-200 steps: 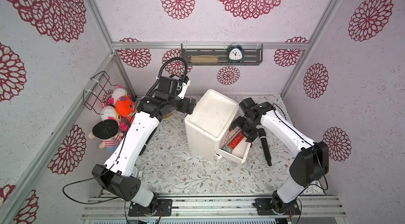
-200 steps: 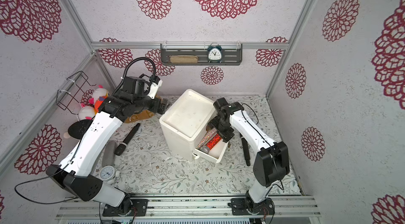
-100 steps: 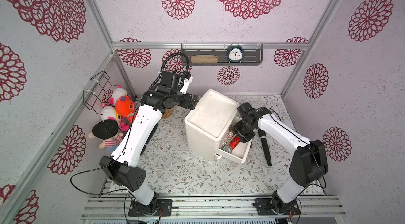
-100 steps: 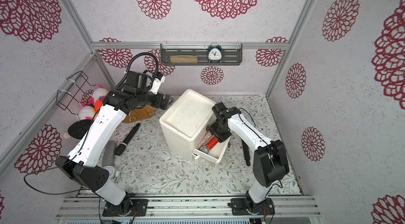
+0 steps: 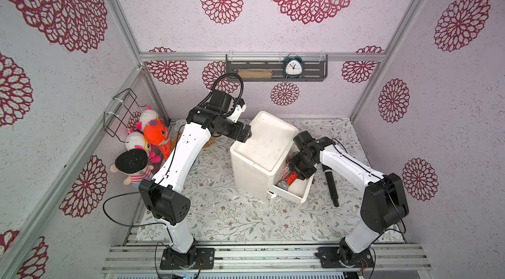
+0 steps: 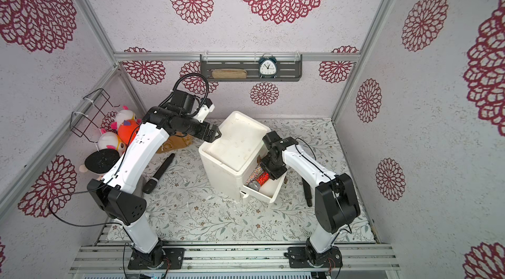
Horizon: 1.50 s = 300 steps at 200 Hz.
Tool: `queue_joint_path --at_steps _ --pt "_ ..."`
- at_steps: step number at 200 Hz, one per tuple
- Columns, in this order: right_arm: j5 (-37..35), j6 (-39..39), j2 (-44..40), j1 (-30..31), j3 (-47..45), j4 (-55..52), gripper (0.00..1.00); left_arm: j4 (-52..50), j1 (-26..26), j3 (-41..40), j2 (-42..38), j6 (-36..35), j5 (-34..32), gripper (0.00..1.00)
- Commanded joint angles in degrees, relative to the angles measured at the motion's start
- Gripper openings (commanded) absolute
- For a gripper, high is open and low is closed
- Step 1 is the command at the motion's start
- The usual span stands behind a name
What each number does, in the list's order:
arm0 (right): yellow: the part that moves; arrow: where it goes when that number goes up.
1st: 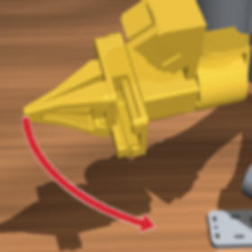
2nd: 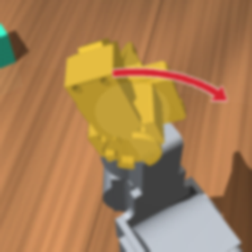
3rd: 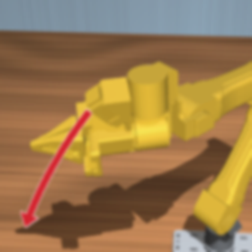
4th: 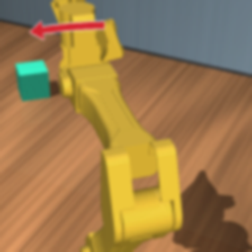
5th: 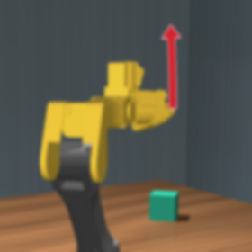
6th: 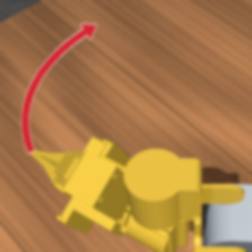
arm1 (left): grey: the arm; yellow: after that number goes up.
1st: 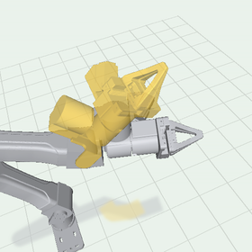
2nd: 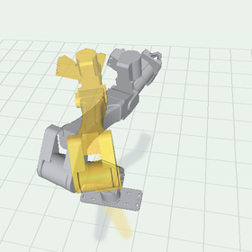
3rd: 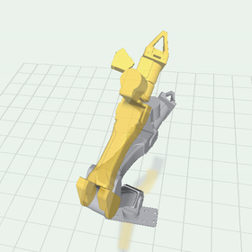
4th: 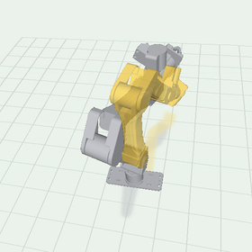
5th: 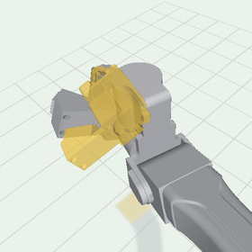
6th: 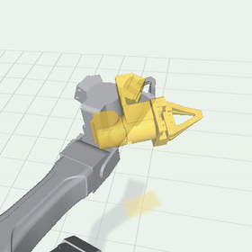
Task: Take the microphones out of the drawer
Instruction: Pick up the microphone from the drawer.
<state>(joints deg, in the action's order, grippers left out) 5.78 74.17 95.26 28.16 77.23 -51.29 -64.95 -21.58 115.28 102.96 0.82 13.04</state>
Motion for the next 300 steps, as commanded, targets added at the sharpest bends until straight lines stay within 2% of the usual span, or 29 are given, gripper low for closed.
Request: queue_joint_path --at_steps 1,42,93,149,177,194,232,255,266,292,300 --pt "0.53 2.14 -0.24 0.79 -1.22 2.30 0.42 -1.65 0.48 1.13 1.31 -1.04 0.85 0.99" --pt "0.35 3.04 -0.17 1.10 -2.91 4.59 0.36 -2.54 0.49 1.17 2.99 -1.52 -0.96 0.99" --pt "-2.33 2.21 1.99 2.82 -0.90 2.50 0.41 -2.29 0.37 0.57 3.54 -1.52 -1.08 0.99" --pt "-4.31 3.00 1.87 4.00 -1.15 3.61 0.19 -1.76 0.45 -0.50 3.33 -1.52 -1.41 0.99" --pt "-5.25 2.79 0.52 4.01 -0.55 3.87 0.03 -1.42 0.43 -0.85 3.36 -1.61 -1.25 0.99" --pt "-5.98 2.54 -0.39 4.01 0.13 3.94 0.00 -1.67 0.46 -0.76 3.62 -1.68 -1.00 0.95" --pt "-8.27 1.72 -2.01 4.04 1.70 2.95 0.00 -3.46 0.46 1.17 4.39 -2.09 0.23 0.63" --pt "-8.82 1.31 -2.35 4.09 2.50 2.76 0.00 -4.65 0.49 2.39 5.11 -2.33 -0.88 0.59" --pt "-9.19 1.06 -2.45 4.18 2.86 2.76 0.00 -4.99 0.45 2.70 5.28 -2.40 -1.52 0.53" --pt "-10.26 0.89 -2.97 4.44 3.49 2.30 0.00 -5.36 0.40 2.93 5.15 -2.48 -3.49 0.22" --pt "-10.47 0.83 -3.13 4.58 3.60 2.34 0.00 -5.28 0.25 2.93 5.11 -2.49 -4.08 0.16"
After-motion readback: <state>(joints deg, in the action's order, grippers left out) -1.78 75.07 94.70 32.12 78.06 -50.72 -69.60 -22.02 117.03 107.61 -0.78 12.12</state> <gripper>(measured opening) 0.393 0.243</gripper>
